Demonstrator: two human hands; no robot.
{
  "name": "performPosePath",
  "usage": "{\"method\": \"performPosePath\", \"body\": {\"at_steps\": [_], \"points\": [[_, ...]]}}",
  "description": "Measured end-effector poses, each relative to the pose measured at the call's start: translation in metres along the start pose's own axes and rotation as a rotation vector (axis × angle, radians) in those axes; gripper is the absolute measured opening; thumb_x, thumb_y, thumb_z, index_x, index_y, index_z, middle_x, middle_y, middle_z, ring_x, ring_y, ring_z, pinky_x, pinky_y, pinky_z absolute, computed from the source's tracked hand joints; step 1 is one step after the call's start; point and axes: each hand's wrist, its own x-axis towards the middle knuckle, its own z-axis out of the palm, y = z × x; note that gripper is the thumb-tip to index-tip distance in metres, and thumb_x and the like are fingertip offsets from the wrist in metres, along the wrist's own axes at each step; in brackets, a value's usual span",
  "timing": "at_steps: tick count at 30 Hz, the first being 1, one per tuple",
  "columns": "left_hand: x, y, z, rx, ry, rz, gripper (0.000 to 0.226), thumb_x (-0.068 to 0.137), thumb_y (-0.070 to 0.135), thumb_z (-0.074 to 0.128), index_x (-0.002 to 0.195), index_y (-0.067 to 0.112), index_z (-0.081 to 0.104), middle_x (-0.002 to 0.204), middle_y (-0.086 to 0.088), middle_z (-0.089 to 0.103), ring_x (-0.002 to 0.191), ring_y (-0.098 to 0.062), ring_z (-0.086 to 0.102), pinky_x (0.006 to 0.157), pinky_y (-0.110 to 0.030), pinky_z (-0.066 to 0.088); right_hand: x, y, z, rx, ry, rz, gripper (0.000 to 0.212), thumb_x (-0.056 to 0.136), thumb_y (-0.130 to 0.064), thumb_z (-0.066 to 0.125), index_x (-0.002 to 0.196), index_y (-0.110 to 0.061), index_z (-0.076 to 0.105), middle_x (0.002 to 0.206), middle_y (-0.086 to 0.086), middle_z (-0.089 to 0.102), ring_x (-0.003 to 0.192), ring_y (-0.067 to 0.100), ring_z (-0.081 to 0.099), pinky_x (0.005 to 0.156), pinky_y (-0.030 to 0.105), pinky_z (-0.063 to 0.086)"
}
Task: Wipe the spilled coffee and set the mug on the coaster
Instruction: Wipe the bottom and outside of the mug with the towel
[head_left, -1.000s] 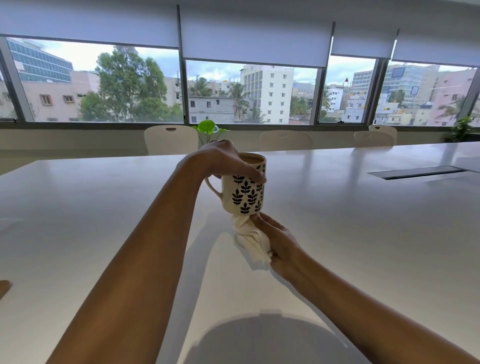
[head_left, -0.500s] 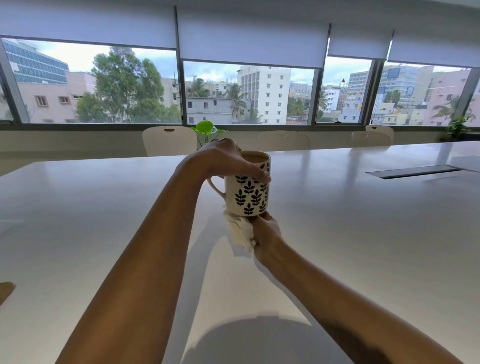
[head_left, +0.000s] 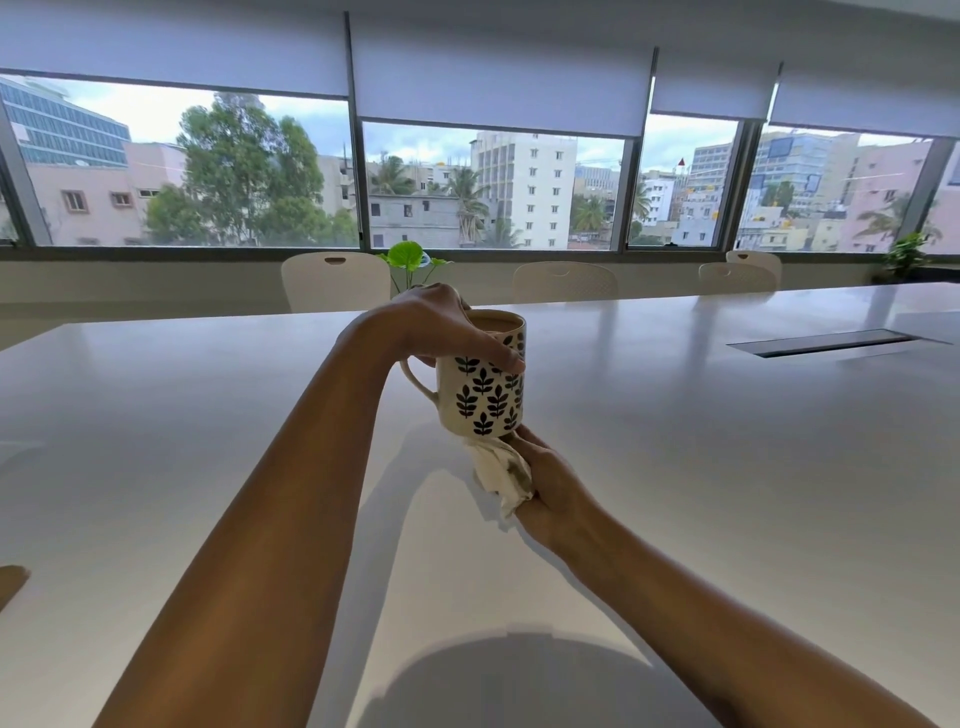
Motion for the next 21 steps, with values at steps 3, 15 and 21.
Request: {"method": "performPosePath", "body": {"at_steps": [3,15,21], "points": [[-0.001,-0.002,-0.002,-0.007,-0.004,0.001,0.053,0.042,0.065,0.074,0.074,0.026,0.063,0.073,0.011,0.069,0.07,-0.004,0.062,0.051,-0.017,0.045,-0.003,0.002,-0.008,-0.01,0.003,-0.051,0.031,0.094,-0.009,0.05,0.123,-0.011,0.06,0.119,0.013,0.064,0.089,0.022,0.064,0.074,0.03,0.055],[-0.001,-0.007,0.001,0.005,0.04,0.011,0.063,0.039,0.07,0.072,0.082,0.025,0.063,0.078,0.008,0.069,0.075,-0.009,0.062,0.058,-0.022,0.049,-0.008,0.019,0.001,-0.09,-0.111,-0.059,0.018,0.087,-0.011,0.06,0.095,-0.017,0.076,0.094,0.006,0.074,0.078,0.018,0.069,0.074,0.03,0.056],[-0.002,-0.009,0.0,0.003,0.06,0.01,0.064,0.04,0.068,0.074,0.085,0.023,0.065,0.08,0.006,0.069,0.077,-0.01,0.062,0.062,-0.025,0.049,-0.004,0.021,0.004,-0.186,-0.092,-0.062,0.019,0.089,-0.014,0.061,0.106,-0.014,0.07,0.1,0.007,0.071,0.088,0.02,0.066,0.084,0.035,0.05]]}}
